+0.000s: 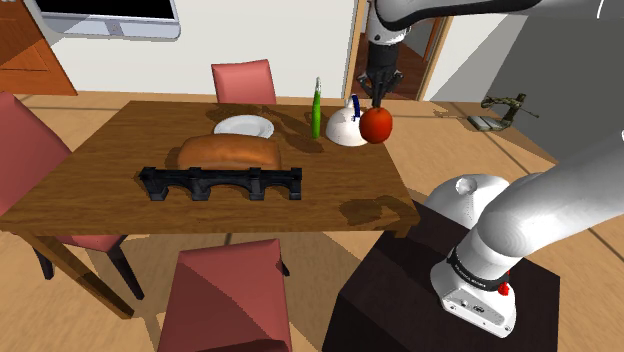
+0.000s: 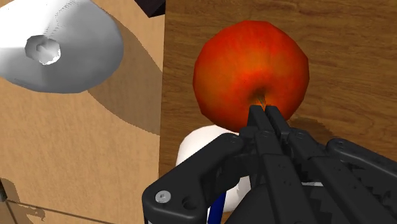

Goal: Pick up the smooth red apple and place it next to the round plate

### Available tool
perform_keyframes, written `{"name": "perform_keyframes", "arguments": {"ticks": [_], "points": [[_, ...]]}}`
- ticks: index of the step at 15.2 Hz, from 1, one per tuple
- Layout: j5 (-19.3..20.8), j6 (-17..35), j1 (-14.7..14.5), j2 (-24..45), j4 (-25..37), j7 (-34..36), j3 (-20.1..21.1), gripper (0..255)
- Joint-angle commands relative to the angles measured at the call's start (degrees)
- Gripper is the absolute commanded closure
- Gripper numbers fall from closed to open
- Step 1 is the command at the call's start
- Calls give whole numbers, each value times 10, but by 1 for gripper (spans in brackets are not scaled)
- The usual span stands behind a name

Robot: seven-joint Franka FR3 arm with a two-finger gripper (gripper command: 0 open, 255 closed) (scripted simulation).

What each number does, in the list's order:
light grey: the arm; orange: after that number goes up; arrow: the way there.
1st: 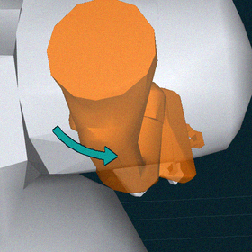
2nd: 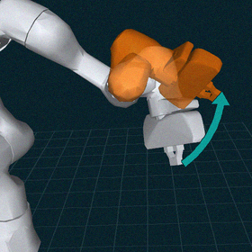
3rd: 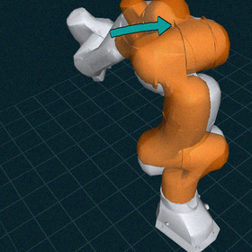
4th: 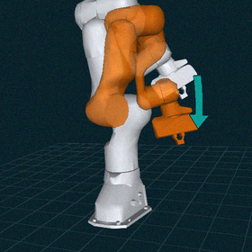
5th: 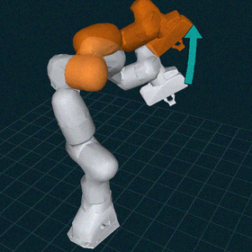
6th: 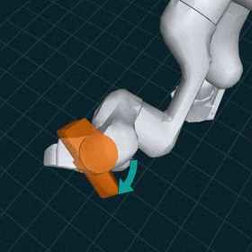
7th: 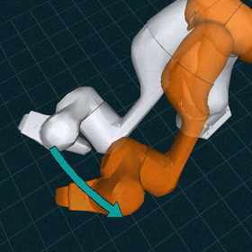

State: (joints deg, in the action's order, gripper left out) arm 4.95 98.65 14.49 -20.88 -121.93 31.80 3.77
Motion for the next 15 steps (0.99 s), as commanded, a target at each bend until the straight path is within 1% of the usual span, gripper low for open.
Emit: {"name": "perform_keyframes", "arguments": {"ticks": [1,5,10,15], "points": [[0,-15,0,1,16,-1,0,255],[-1,-44,0,4,48,-3,1,255],[3,-18,-5,109,125,22,16,255],[13,-9,-13,220,223,45,28,255]]}}
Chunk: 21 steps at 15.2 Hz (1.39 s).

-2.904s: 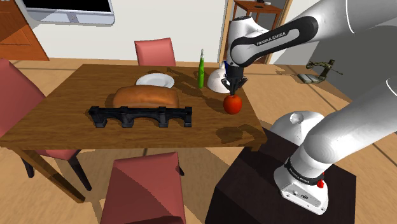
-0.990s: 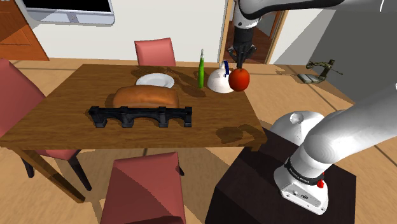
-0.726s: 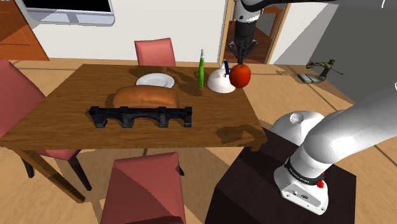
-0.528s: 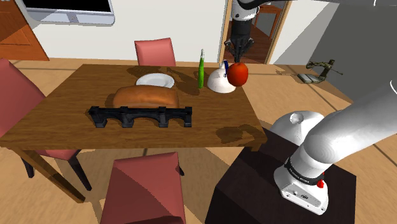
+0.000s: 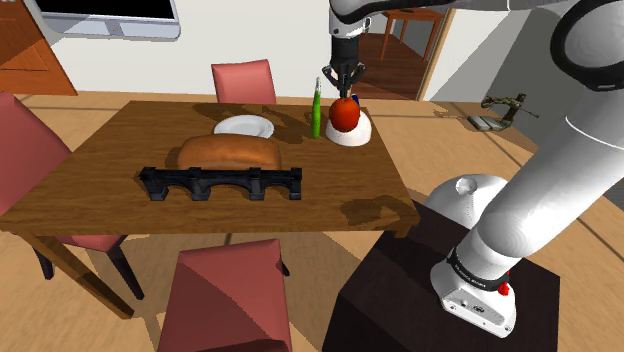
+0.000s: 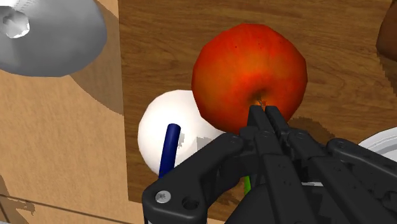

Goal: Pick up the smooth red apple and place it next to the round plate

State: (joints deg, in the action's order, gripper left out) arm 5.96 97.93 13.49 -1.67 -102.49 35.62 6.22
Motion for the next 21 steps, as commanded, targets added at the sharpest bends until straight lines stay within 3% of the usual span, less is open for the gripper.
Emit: {"name": "perform_keyframes", "arguments": {"ticks": [1,9,12,14,21], "points": [[5,-2,-5,50,51,11,5,255],[29,-39,-31,253,286,38,13,255],[39,-78,-47,350,421,41,11,255],[46,-131,-63,447,572,37,7,255],[44,-58,-55,419,469,46,9,255]]}}
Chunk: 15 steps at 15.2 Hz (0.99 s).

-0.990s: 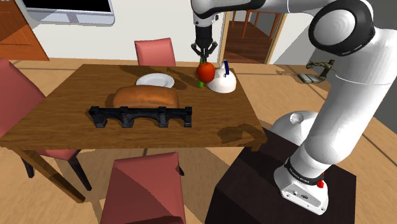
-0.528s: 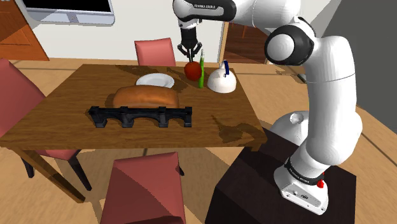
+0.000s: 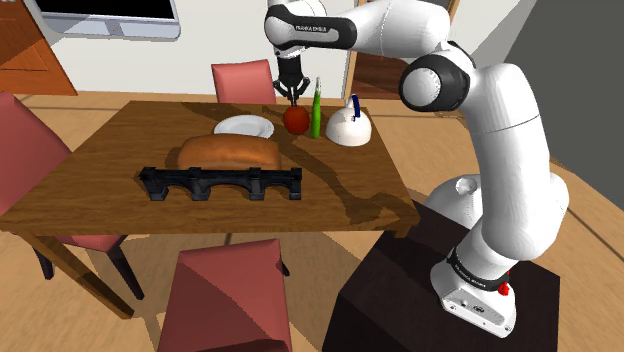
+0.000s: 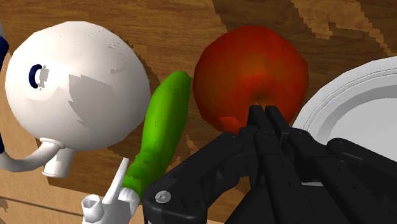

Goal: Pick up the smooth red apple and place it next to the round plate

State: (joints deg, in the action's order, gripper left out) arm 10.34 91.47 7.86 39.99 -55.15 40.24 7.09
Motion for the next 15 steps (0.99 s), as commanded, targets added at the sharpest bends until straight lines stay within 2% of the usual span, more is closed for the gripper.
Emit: {"name": "perform_keyframes", "arguments": {"ticks": [1,8,15], "points": [[0,16,2,0,-15,1,0,255],[1,72,6,-5,-77,8,0,255],[1,72,6,-5,-77,8,0,255]]}}
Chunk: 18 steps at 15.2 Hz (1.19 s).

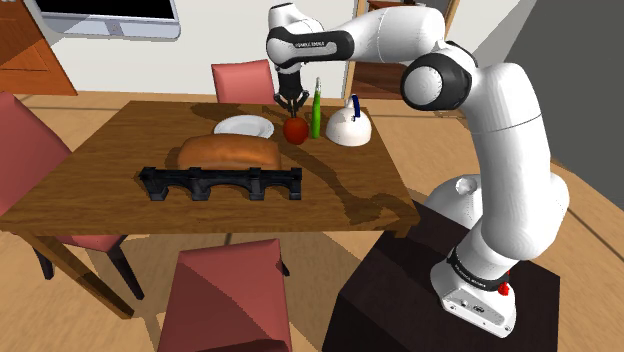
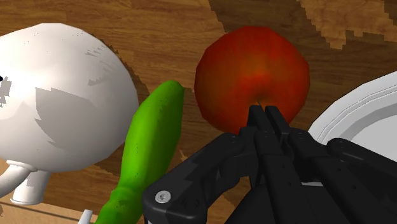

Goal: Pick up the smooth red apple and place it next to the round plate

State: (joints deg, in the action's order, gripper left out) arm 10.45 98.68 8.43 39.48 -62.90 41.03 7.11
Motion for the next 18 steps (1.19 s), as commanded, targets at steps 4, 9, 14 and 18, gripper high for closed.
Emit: {"name": "perform_keyframes", "arguments": {"ticks": [4,9,14,18], "points": [[0,0,0,0,0,0,0,0],[0,-43,-5,7,51,-3,0,0],[0,-87,-11,22,110,-7,-1,0],[0,-87,-11,22,110,-7,-1,0]]}}
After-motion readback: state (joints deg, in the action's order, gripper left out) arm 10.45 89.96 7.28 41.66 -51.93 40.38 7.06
